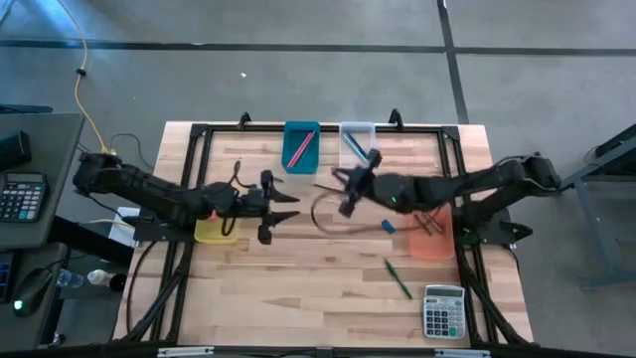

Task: Sort crayons/erasers/pens/pencils in bins
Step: Put the purple ballpen into the bin

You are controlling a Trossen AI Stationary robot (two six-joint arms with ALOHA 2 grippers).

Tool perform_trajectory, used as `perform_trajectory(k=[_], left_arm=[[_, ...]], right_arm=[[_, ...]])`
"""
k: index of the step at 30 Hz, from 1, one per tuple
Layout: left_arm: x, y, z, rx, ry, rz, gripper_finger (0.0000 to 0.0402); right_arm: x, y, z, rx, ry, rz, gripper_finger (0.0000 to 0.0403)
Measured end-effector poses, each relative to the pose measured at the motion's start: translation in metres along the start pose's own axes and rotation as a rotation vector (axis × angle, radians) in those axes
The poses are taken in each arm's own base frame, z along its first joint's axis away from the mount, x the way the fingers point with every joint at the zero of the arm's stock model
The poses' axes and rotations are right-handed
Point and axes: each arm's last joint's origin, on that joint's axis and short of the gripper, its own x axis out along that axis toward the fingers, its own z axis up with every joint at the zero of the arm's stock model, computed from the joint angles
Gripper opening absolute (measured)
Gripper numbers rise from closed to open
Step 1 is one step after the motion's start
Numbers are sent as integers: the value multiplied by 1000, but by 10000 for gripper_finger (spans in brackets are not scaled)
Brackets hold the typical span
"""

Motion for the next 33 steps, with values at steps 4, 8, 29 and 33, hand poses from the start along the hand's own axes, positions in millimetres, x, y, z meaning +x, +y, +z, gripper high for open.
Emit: perform_trajectory(k=[4,8,29,33], left_arm=[[-10,1,0,-1,-13,1,129],[-13,2,3,12,-31,3,123],[-13,2,4,11,-37,1,119],[-13,2,4,24,-38,1,119]], right_arm=[[18,-37,-5,-1,145,-108,23],[35,-79,-16,55,263,-187,23],[137,-179,-107,339,503,-215,23],[149,-182,-116,345,578,-219,23]])
